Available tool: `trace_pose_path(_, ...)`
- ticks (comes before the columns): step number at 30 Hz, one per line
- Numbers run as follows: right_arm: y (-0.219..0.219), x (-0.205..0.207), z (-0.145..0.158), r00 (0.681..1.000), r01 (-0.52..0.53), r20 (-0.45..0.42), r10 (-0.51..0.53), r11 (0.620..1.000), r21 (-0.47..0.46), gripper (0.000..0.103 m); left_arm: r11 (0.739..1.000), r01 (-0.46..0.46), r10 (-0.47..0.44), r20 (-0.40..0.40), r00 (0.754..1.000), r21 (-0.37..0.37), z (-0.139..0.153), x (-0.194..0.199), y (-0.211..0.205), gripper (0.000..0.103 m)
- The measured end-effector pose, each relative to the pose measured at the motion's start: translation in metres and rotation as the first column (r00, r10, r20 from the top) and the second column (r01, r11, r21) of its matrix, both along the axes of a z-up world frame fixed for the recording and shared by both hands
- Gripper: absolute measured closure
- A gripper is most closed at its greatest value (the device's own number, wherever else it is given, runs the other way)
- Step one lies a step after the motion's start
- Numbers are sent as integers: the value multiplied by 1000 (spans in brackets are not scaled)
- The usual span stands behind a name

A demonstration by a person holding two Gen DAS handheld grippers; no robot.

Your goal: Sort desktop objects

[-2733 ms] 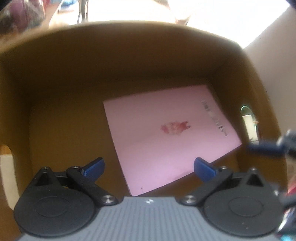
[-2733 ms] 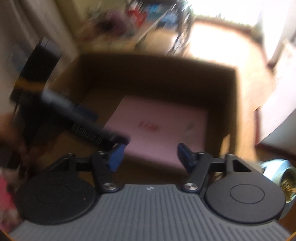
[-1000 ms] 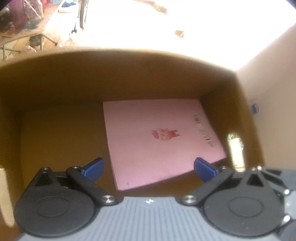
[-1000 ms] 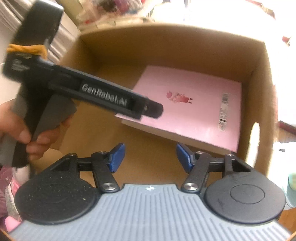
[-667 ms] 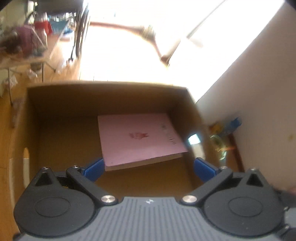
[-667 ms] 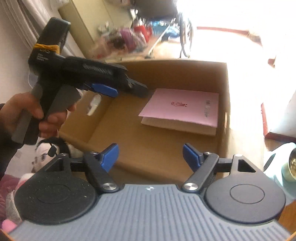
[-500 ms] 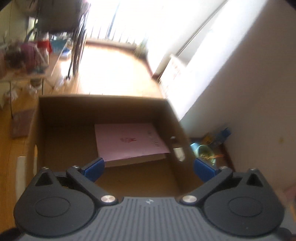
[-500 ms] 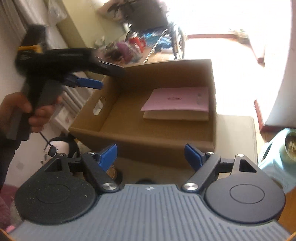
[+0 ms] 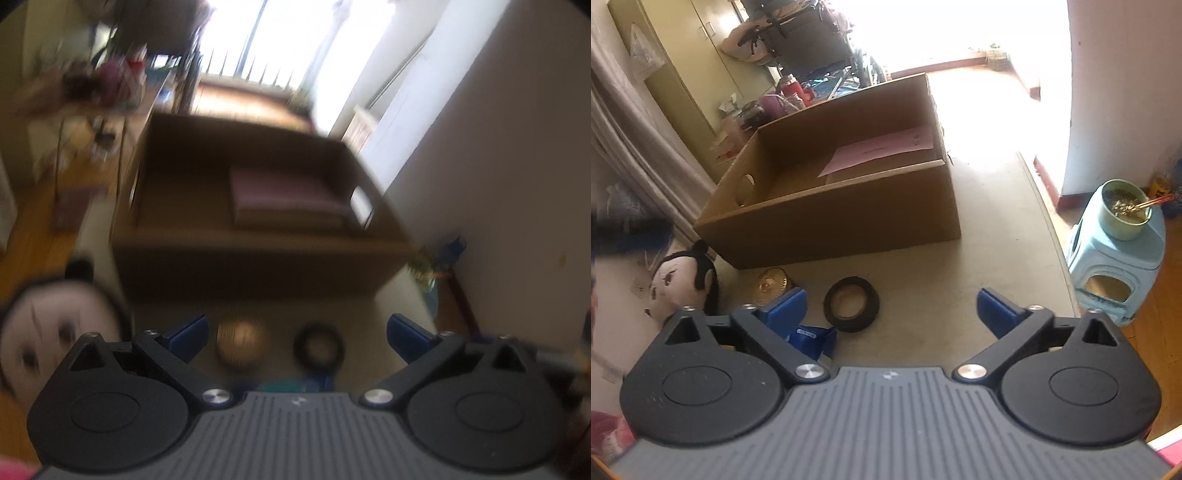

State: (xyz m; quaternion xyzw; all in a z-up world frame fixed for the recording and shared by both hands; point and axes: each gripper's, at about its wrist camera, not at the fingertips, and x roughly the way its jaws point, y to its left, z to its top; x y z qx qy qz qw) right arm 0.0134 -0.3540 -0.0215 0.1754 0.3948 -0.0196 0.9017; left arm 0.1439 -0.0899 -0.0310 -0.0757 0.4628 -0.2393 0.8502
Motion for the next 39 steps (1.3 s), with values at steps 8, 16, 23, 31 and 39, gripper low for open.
trace_pose_path(8, 27, 20, 11, 992, -109, 61, 113, 992, -57, 1, 998, -51, 50, -27, 998, -47, 10, 44, 9, 0)
trace_pose_path(16, 36, 44, 14, 973, -150, 170, 155, 988, -42, 12, 983, -50, 62, -64, 996, 178, -2, 202, -52, 12)
trace_pose_path(23, 6, 113, 41, 958, -140, 247, 143, 990, -30, 33, 968, -23, 78, -214, 974, 249, -52, 305, -96, 35)
trace_pose_path(31, 4, 195, 8, 974, -183, 140, 177, 983, 28, 55, 966, 10, 82, -339, 937, 259, -106, 344, -123, 35)
trace_pose_path(39, -1, 201, -2, 977, -181, 131, 171, 981, 66, 55, 967, 52, 34, -329, 944, 249, -115, 337, -148, 27)
